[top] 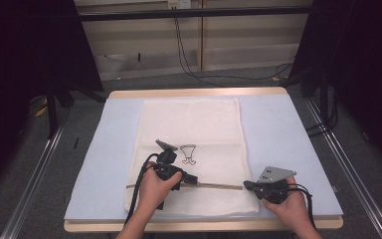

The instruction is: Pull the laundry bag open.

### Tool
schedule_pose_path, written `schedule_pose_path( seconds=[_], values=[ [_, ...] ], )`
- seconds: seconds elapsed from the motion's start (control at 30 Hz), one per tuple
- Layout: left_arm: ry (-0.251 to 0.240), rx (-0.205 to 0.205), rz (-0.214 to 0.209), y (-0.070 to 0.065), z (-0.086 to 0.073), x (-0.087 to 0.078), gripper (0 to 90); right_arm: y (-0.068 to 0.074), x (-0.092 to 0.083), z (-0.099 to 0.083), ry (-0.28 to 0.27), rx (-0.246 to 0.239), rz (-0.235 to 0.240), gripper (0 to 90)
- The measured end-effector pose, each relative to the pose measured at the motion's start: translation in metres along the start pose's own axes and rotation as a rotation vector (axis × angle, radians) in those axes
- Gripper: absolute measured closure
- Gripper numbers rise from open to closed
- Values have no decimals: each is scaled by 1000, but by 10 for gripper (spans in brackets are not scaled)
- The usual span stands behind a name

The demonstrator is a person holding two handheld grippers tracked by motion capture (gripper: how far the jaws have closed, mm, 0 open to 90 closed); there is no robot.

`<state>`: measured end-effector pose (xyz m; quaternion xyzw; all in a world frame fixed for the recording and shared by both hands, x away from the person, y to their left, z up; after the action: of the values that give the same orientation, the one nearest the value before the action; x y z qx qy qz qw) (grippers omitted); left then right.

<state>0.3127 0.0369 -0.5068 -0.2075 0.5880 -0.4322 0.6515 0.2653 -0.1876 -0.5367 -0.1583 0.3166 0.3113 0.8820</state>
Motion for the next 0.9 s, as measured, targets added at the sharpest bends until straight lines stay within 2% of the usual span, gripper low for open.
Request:
schedule_pose_path(
  seconds=[0.17, 0.23, 0.27, 0.3, 0.37, 0.43, 0.5, 0.57, 0.6, 0.67, 0.7, 0.9],
  values=[
    [-8, -1, 16, 1, 1, 0, 877, 0, 0, 0, -3, -1, 4, 900],
    [-5, 1, 4, 1, 0, -2, 877, 0, 0, 0, -3, 0, 2, 900],
    [-3, 5, 18, 3, 0, -3, 878, 0, 0, 0, -3, 1, 2, 900],
    [-10, -8, 8, 3, 0, -3, 877, 0, 0, 0, -4, 0, 5, 900],
    [-8, -7, 13, 4, -1, -5, 877, 0, 0, 0, -3, 0, 5, 900],
    [-5, -12, 0, 4, -1, -6, 877, 0, 0, 0, -3, 0, 5, 900],
    [-12, -7, 20, 5, -1, -6, 877, 0, 0, 0, -2, 0, 4, 900],
    [-14, -12, 5, 3, 0, -6, 878, 0, 0, 0, -3, 0, 3, 900],
    [-16, -11, 18, 4, 0, -6, 877, 0, 0, 0, -4, 0, 4, 900],
    [-11, -4, 12, 6, -1, -8, 878, 0, 0, 0, -2, 2, 2, 900],
    [-11, -14, 10, 5, -1, -8, 877, 0, 0, 0, -5, 0, 4, 900],
    [-18, -20, 16, 6, -1, -8, 878, 0, 0, 0, -4, 0, 4, 900]
  ],
)
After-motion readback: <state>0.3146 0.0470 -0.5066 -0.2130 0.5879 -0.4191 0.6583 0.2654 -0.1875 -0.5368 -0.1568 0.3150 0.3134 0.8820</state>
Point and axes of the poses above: each handheld gripper's, and its own axes: x roughly forward along the jaws, z roughly out of its top, y roughly to its left, the point moved 8 cm from there along x, roughly forward along the jaws, and after that the axes turned 5 degrees about -z, right-handed, at the moved point
